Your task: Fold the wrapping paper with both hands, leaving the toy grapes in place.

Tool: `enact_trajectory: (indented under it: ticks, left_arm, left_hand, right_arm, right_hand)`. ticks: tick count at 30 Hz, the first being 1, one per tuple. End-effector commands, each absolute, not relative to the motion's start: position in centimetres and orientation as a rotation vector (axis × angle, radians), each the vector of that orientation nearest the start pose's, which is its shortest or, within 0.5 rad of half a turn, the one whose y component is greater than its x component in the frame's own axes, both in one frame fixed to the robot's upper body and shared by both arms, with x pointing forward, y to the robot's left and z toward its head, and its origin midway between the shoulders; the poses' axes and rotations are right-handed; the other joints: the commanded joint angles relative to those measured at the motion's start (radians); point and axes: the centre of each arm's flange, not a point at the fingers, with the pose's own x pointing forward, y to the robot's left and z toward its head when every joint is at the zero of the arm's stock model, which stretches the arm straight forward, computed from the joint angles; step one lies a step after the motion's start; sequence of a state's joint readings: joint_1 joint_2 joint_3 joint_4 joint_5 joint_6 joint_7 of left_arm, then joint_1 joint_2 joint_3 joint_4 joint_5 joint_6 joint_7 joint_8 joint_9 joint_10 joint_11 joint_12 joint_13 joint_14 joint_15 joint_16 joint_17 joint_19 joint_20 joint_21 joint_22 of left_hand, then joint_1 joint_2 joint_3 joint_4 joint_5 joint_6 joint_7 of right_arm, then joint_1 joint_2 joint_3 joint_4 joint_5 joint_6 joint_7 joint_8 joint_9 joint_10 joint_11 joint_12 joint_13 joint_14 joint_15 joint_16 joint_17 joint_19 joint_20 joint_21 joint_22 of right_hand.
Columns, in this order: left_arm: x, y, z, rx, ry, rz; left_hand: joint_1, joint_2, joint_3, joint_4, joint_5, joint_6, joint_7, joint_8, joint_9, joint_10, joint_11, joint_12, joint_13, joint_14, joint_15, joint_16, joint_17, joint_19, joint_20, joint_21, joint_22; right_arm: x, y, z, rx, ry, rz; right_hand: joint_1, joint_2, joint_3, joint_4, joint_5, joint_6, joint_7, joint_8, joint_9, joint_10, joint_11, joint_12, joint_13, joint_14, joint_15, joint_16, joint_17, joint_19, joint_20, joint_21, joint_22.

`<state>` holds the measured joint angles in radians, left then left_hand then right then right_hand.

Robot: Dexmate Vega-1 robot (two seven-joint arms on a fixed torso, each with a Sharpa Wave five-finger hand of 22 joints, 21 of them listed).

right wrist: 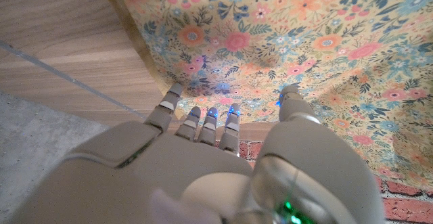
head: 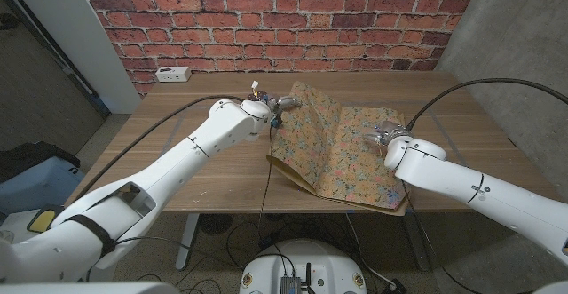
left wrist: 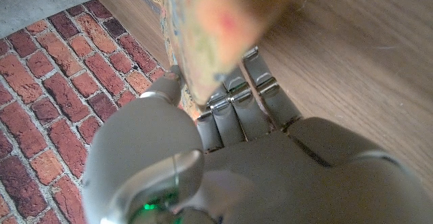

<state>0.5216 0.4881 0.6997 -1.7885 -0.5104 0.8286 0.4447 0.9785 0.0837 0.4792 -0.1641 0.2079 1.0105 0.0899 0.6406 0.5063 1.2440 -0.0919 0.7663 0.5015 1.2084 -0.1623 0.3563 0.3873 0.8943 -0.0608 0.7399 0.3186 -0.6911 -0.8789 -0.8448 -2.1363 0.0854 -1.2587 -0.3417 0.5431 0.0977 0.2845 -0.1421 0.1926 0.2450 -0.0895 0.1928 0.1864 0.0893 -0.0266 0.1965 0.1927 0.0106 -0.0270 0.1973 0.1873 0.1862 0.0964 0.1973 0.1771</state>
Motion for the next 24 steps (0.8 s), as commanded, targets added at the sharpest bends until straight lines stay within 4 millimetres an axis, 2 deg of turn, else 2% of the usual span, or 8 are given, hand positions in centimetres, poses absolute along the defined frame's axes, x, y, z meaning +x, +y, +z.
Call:
enact_trajectory:
  ticks: [1,10,24]
  left_arm:
    - [59.4,12.6,7.6,0.676,-0.247,0.068]
    - [57.6,12.2,8.9,0.826,-0.316,0.18]
    - [55.1,10.3,10.5,1.033,-0.386,0.332]
  left_hand:
    - [0.035,0.02,-0.006,-0.001,0.009,0.009,0.016,0.012,0.015,-0.012,-0.003,0.016,0.01,0.033,-0.024,0.005,0.011,-0.009,-0.001,0.012,0.005]
    - [0.042,0.019,-0.01,0.0,0.013,0.011,0.014,0.017,0.02,-0.015,-0.003,0.029,0.012,0.036,-0.024,0.005,0.028,-0.022,-0.002,0.028,0.007]
    - [0.047,0.013,-0.018,0.002,0.019,0.017,0.01,0.019,0.02,-0.018,-0.003,0.05,0.016,0.045,-0.033,0.001,0.049,-0.048,0.0,0.055,0.012]
  right_arm:
    - [56.3,-23.9,-5.8,-1.136,0.084,-0.239]
    - [56.5,-23.3,-6.0,-1.143,0.08,-0.227]
    - [56.5,-22.8,-5.8,-1.147,0.051,-0.211]
  right_hand:
    - [0.016,0.0,0.005,-0.01,0.007,0.012,0.0,0.006,0.002,0.013,0.001,0.005,0.002,0.009,-0.008,0.007,0.002,0.005,0.002,0.005,0.001]
    - [0.026,0.001,0.008,-0.013,0.008,0.017,-0.001,0.007,0.002,0.015,0.0,0.006,0.002,0.011,-0.008,0.007,0.001,0.008,0.003,0.005,0.001]
    - [0.033,-0.001,0.009,-0.015,0.008,0.018,0.0,0.005,0.002,0.015,-0.002,0.005,0.002,0.014,-0.008,0.007,0.001,0.011,0.002,0.006,0.001]
